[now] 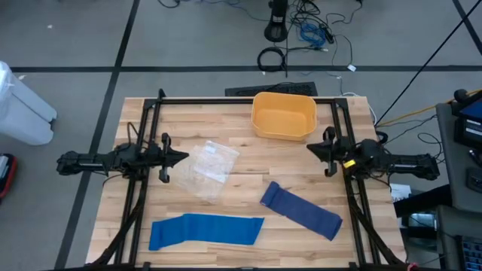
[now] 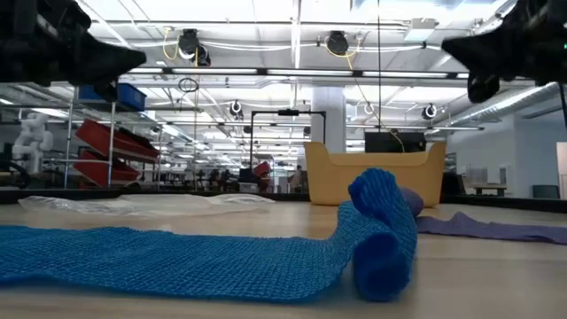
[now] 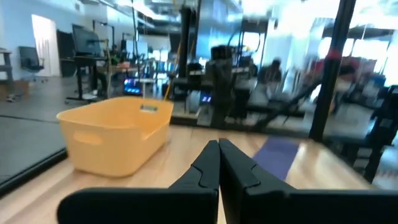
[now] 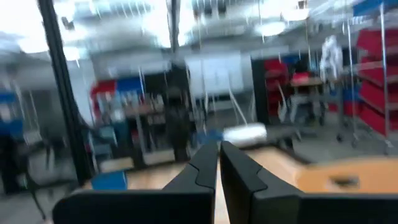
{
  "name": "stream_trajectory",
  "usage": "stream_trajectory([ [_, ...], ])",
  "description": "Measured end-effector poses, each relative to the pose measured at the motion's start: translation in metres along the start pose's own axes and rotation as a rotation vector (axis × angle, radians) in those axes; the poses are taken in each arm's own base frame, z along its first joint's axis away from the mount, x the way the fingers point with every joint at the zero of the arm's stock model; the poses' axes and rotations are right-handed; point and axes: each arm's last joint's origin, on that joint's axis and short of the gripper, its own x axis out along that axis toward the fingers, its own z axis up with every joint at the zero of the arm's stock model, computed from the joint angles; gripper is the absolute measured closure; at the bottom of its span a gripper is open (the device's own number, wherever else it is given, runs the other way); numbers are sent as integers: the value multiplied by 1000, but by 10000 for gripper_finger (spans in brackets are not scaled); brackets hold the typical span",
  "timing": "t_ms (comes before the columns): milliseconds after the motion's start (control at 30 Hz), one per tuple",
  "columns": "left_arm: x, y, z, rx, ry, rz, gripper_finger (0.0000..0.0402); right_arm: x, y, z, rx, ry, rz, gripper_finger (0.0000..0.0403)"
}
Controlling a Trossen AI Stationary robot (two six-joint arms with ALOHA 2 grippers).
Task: Roll bandage
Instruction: Roll the dark blue bandage
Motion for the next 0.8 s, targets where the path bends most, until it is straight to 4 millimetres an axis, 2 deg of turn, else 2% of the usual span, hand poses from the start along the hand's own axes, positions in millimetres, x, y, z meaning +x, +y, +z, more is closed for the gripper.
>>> stream_trajectory([
  [100, 0, -1, 7, -87, -74, -10, 401, 1, 2, 4, 71, -40, 44, 396],
  [200, -1, -1, 12, -110, -129, -12, 401, 4, 5, 1, 139, 1, 83, 396],
  [333, -2, -1, 18, -57, -181, -19, 401, 11, 8, -4, 209, 42, 108, 396],
  [533, -2, -1, 21, 52, -219, -9, 401, 27, 13, 8, 220, -38, 108, 396],
  [667, -3, 1, 22, 112, -232, 80, 401, 49, 17, 17, 132, 34, 64, 396],
  [800, -2, 3, 20, 114, -207, 144, 401, 74, 19, 13, -9, 245, 12, 396],
])
